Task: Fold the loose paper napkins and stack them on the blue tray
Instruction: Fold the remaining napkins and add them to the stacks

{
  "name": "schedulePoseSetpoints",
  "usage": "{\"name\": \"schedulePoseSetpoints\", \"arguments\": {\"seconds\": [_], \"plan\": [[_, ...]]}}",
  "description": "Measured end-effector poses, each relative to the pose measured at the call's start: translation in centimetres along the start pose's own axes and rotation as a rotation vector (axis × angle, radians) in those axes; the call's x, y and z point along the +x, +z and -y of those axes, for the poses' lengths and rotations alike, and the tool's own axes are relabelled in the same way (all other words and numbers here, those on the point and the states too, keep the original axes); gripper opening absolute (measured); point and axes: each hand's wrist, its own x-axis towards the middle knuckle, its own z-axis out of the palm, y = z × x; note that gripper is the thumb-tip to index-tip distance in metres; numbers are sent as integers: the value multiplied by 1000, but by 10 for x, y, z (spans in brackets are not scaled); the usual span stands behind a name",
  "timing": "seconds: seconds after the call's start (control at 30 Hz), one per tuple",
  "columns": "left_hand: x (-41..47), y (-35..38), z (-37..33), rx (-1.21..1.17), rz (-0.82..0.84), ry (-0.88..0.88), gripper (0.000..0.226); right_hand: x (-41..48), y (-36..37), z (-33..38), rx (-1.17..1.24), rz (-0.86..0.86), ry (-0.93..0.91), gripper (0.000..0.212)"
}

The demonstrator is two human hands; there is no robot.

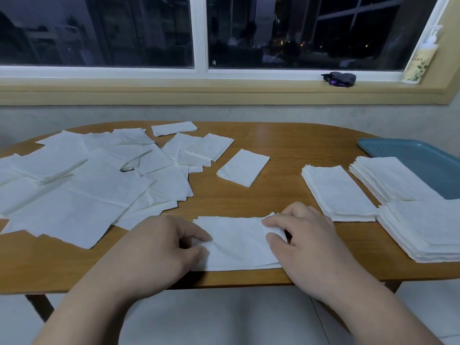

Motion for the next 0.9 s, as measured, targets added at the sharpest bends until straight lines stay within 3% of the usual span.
{"name": "schedulePoseSetpoints", "arguments": {"seconds": [0.2, 0.33, 0.47, 0.9], "plan": [[4, 11, -5, 10, -137, 149, 10, -5, -10, -1, 10, -66, -57, 36], [6, 19, -4, 113, -21, 321, 32, -8, -9, -1, -18, 140, -154, 42], [6, 19, 2, 174, 77, 281, 37, -9, -4, -8, -119, 217, -190, 46], [6, 19, 0, 187, 144, 310, 37, -8, -4, -8, -237, 279, -178, 52]]}}
